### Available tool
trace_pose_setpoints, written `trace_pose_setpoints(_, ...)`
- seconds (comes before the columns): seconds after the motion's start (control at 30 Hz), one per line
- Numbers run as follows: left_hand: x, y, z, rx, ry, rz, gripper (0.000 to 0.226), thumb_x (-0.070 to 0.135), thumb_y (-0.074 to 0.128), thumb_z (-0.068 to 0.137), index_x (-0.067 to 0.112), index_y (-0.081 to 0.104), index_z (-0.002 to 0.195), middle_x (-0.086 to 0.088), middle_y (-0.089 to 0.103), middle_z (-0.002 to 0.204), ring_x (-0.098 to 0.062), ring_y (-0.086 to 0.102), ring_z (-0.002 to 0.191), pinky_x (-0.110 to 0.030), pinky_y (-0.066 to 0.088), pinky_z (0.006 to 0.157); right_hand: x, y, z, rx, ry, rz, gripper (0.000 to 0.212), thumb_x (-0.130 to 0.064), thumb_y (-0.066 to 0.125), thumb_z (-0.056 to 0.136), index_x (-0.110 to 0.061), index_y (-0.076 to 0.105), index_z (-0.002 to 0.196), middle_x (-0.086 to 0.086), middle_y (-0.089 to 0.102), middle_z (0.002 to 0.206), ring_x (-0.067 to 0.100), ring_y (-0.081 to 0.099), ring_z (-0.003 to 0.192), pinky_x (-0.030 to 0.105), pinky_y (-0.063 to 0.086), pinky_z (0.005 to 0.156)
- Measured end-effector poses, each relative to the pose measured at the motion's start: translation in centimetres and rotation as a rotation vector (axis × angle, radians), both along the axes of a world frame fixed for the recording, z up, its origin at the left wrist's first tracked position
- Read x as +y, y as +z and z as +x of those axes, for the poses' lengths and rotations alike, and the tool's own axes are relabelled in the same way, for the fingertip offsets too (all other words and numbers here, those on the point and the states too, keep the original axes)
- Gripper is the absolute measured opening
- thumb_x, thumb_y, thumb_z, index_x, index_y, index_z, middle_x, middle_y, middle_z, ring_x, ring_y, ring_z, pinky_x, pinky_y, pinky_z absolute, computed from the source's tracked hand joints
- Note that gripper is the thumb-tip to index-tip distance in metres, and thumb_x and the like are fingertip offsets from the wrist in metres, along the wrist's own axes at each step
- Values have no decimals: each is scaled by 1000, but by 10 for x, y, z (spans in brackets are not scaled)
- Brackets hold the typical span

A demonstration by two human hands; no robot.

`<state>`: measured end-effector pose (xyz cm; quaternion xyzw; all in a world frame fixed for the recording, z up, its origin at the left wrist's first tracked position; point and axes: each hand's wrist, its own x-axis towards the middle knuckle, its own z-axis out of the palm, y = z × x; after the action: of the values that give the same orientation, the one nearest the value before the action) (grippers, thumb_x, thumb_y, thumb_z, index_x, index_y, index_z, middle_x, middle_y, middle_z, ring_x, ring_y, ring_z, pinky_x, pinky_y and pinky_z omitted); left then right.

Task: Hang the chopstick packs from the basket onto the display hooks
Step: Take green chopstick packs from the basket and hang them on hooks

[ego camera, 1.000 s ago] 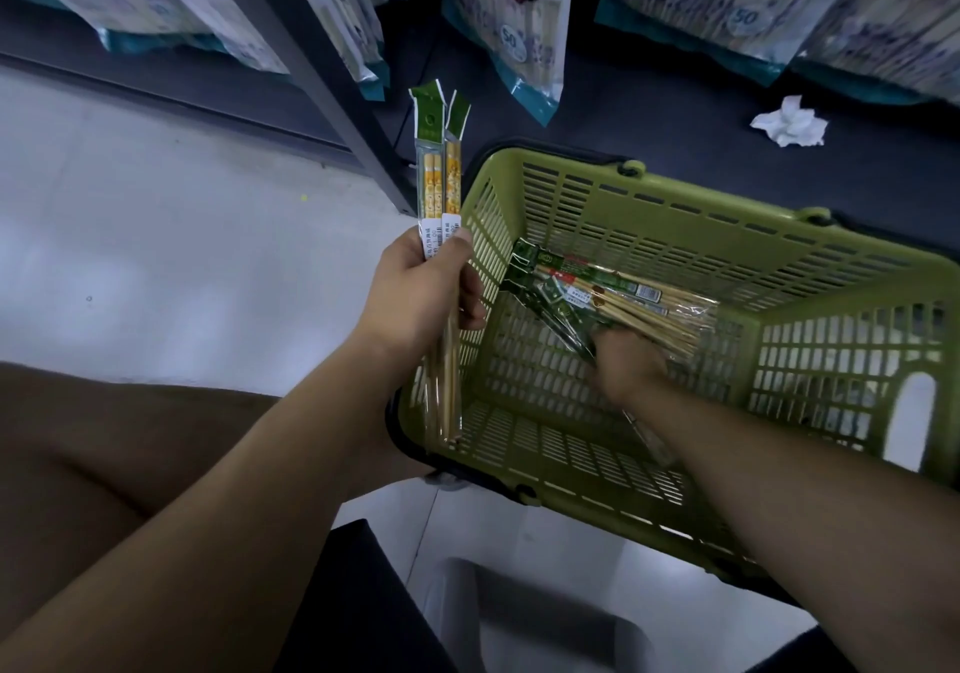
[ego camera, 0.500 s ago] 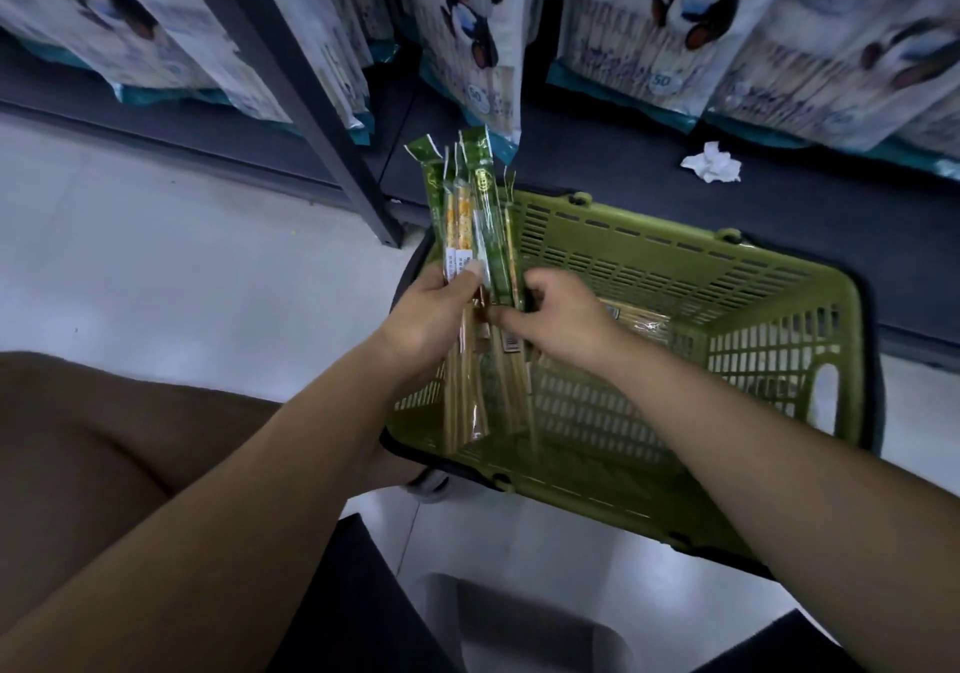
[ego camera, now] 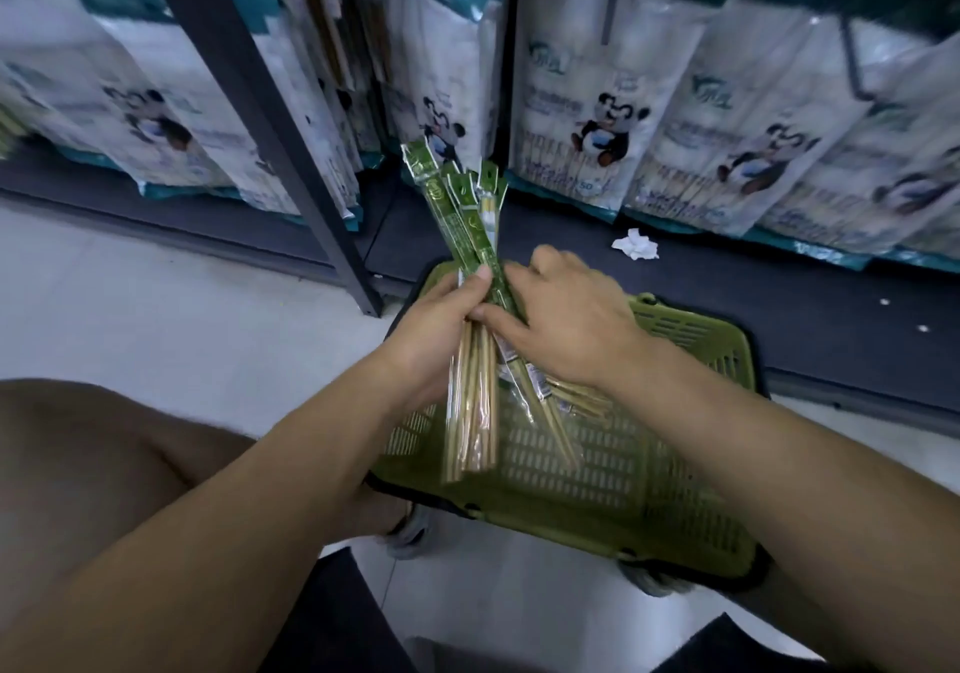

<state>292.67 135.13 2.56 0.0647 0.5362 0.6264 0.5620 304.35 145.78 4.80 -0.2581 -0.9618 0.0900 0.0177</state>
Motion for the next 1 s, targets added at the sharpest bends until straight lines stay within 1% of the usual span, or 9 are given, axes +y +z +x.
trace_pose_setpoints(0.1, 7, 27, 11, -13, -33, 77, 29, 33, 63, 101, 16, 67, 125, -9, 77, 99, -26, 75, 94, -47, 58, 90, -1, 35, 15, -22, 3, 53, 86, -79, 8, 87, -24, 50, 137, 2, 45, 103, 27, 52, 106, 38, 41, 73)
trace_pose_setpoints(0.17, 10, 44, 19, -4, -56, 115, 36, 35, 62, 102, 12, 64, 129, -13, 76, 100, -29, 75, 91, -44, 61, 81, 0, 59, 26, 0, -9, 56, 84, -79, 6, 88, -25, 55, 130, -1, 44, 98, 24, 52, 101, 38, 44, 74)
trace_pose_setpoints(0.3, 11, 77, 37, 97, -134, 224, 41, 37, 58, 104, 2, 58, 123, -15, 64, 82, -26, 60, 60, -36, 54, 56, 7, 101, 45, 314, -134, -322, 47, -67, 36, 96, -30, 66, 94, -11, 58, 81, 1, 54, 81, 34, 45, 69)
trace_pose_setpoints(0.43, 5, 106, 54, 297, -202, 315, 24, 38, 58, 100, 17, 57, 110, -6, 66, 77, -19, 58, 57, -33, 52, 52, 20, 145, 55, 671, -323, -615, 13, -36, 66, 97, -25, 71, 91, 4, 71, 85, 10, 61, 74, 32, 52, 68)
trace_pose_setpoints(0.5, 6, 120, 60, 427, -250, 358, 18, 34, 57, 101, 18, 55, 110, -3, 66, 77, -18, 59, 57, -31, 51, 52, 24, 166, 58, 793, -344, -669, 14, -33, 71, 94, -22, 69, 87, 10, 71, 79, 17, 63, 68, 33, 51, 56)
trace_pose_setpoints(0.6, 15, 146, 63, 620, -265, 412, 9, 26, 57, 105, 22, 54, 111, -2, 65, 77, -19, 59, 60, -31, 51, 56, 27, 198, 63, 917, -345, -644, 18, -32, 76, 91, -18, 65, 85, 0, 64, 65, 14, 65, 61, 26, 50, 48)
trace_pose_setpoints(0.77, 33, 198, 62, 746, -252, 479, 18, 49, 63, 97, 41, 57, 112, 3, 69, 82, -17, 65, 67, -32, 54, 61, 36, 249, 75, 1075, -330, -714, 18, -22, 68, 97, -15, 62, 82, 5, 59, 72, 15, 62, 65, 27, 50, 51)
trace_pose_setpoints(0.9, 56, 231, 65, 813, -209, 513, 41, 66, 61, 86, 47, 58, 123, 6, 73, 106, -24, 70, 101, -54, 57, 93, 48, 285, 79, 1187, -334, -745, 25, -21, 66, 98, -20, 61, 73, 10, 56, 79, 18, 57, 67, 28, 50, 53)
trace_pose_setpoints(1.0, 76, 247, 65, 825, -166, 562, 32, 55, 59, 94, 41, 61, 123, 20, 72, 99, -9, 70, 98, -41, 58, 92, 61, 301, 78, 1267, -349, -724, 21, -25, 67, 97, -21, 64, 76, 12, 56, 85, 22, 56, 74, 28, 51, 54)
